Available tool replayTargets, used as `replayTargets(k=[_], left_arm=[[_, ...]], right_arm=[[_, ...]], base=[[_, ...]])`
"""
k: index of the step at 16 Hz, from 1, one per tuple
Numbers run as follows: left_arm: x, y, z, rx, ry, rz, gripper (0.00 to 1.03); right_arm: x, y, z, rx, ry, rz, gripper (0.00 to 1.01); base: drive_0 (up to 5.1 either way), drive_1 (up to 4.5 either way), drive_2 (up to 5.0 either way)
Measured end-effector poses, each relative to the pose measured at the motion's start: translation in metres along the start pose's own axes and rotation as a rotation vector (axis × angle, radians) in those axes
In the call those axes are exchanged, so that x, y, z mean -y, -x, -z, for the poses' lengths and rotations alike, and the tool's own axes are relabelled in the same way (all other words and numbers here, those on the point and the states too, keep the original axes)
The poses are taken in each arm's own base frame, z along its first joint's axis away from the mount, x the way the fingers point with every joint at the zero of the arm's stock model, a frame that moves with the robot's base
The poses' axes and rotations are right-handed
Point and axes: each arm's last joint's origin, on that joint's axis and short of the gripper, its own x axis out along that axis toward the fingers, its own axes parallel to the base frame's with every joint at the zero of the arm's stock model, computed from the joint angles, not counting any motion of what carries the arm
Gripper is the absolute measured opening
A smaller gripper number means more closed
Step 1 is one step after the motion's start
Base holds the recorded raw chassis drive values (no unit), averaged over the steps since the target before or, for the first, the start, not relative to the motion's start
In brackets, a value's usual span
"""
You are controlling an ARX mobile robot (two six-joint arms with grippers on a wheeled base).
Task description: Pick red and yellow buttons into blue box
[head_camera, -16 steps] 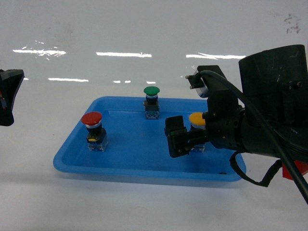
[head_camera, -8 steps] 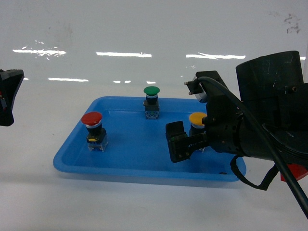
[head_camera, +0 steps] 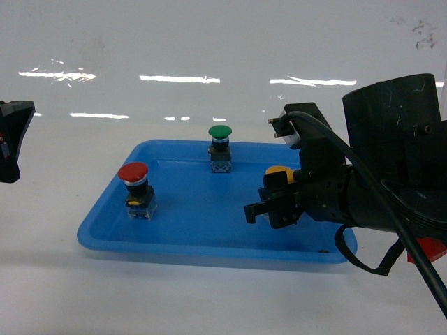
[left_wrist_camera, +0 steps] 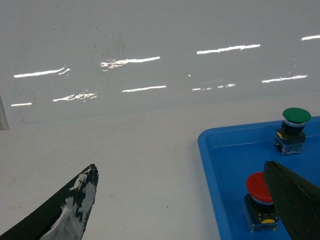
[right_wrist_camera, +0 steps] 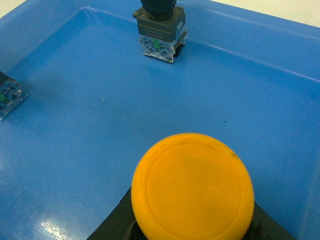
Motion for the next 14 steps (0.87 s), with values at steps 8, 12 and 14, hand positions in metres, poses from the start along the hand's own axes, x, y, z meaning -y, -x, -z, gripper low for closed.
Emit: replayTargets(k=[8, 12, 14], left_arm=[[0.000, 0.000, 0.000, 0.000, 0.000, 0.000, 0.98], [0.000, 0.000, 0.000, 0.000, 0.000, 0.000, 0.98], [0.000, 0.000, 0.000, 0.000, 0.000, 0.000, 0.98]], right_arm=[[-0.001, 0.011, -0.001, 0.011, -0.011, 0.026, 0.26], [0.000, 0.074, -0.026, 0.113, -0.056, 0.101, 0.26], [-0.007, 0.101, -0.036, 0.163, -0.068, 0.108, 0.26]], base=[[0.0, 0.00, 0.0], [0.0, 0.00, 0.0], [0.0, 0.00, 0.0]])
